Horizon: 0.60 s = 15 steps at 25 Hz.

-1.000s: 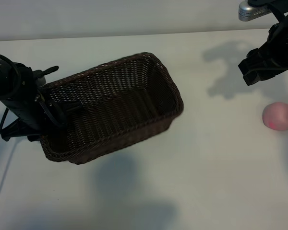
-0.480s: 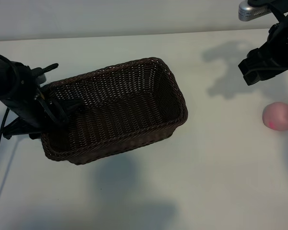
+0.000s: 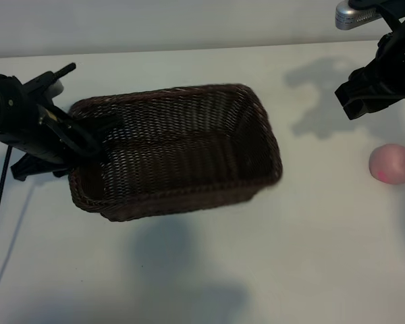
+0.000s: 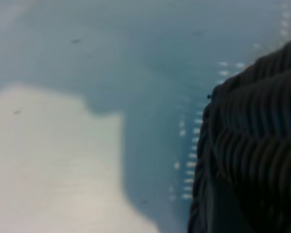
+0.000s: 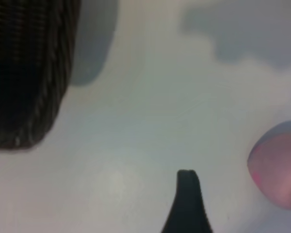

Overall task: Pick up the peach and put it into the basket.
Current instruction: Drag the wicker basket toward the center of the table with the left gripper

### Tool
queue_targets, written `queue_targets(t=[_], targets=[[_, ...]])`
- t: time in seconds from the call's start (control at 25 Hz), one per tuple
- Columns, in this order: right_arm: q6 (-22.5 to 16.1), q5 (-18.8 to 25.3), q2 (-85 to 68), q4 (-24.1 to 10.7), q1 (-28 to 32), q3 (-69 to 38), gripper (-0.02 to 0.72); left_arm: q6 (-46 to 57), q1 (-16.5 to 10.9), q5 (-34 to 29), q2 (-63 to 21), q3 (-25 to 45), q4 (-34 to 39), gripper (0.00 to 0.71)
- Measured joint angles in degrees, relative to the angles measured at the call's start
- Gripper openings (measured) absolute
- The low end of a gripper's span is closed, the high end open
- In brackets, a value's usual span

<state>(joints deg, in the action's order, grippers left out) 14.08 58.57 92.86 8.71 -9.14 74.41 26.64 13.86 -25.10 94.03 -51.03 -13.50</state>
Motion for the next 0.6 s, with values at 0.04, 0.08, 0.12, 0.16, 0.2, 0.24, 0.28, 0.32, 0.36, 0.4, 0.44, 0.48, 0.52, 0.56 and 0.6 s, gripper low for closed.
queue_targets(t=[0.04, 0.08, 0.12, 0.16, 0.2, 0.24, 0.28, 0.32, 0.36, 0.4, 0.44, 0.48, 0.52, 0.56, 0.6], targets=[[0.00, 0.00, 0.00, 0.00, 0.00, 0.00, 0.539, -1.36, 0.00, 0.44, -0.31, 0.00, -1.50, 0.334], [0.00, 0.00, 0.00, 0.00, 0.00, 0.00, 0.539, -3.00, 0.00, 0.70, -0.70, 0.00, -3.26, 0.333], [0.00, 0.00, 0.00, 0.00, 0.00, 0.00, 0.539, -4.53, 0.00, 0.78, -0.95, 0.00, -4.37, 0.333], [0.00, 0.03, 0.00, 0.00, 0.00, 0.00, 0.539, -5.85, 0.00, 0.78, -1.11, 0.01, -5.31, 0.333], [0.00, 0.03, 0.00, 0.00, 0.00, 0.00, 0.539, -7.08, 0.00, 0.99, -1.11, 0.01, -6.24, 0.333], [0.00, 0.03, 0.00, 0.00, 0.00, 0.00, 0.539, -7.97, 0.00, 1.08, -1.11, 0.01, -7.01, 0.333], [0.00, 0.03, 0.00, 0.00, 0.00, 0.00, 0.539, -8.52, 0.00, 1.27, -1.11, 0.06, -7.85, 0.333], [0.00, 0.10, 0.00, 0.00, 0.00, 0.00, 0.539, -9.29, 0.00, 1.54, -1.11, 0.06, -8.60, 0.333], [0.00, 0.26, 0.00, 0.00, 0.00, 0.00, 0.539, -10.07, 0.00, 1.66, -1.11, 0.06, -9.57, 0.333], [0.00, 0.31, 0.00, 0.00, 0.00, 0.00, 0.539, -10.80, 0.00, 1.69, -1.11, -0.04, -10.62, 0.333], [0.00, 0.44, 0.00, 0.00, 0.00, 0.00, 0.539, -11.70, 0.00, 1.69, -1.11, -0.31, -11.74, 0.333], [0.00, 0.49, 0.00, 0.00, 0.00, 0.00, 0.539, -12.86, 0.00, 1.52, -1.11, -0.79, -12.56, 0.333], [0.00, 0.49, 0.00, 0.00, 0.00, 0.00, 0.539, -14.02, 0.00, 1.35, -1.11, -1.40, -13.62, 0.333], [0.00, 0.49, 0.00, 0.00, 0.00, 0.00, 0.539, -14.92, 0.00, 1.23, -1.11, -2.14, -14.82, 0.333], [0.00, 0.49, 0.00, 0.00, 0.00, 0.00, 0.539, -15.72, -0.04, 1.16, -1.11, -2.72, -15.76, 0.333]])
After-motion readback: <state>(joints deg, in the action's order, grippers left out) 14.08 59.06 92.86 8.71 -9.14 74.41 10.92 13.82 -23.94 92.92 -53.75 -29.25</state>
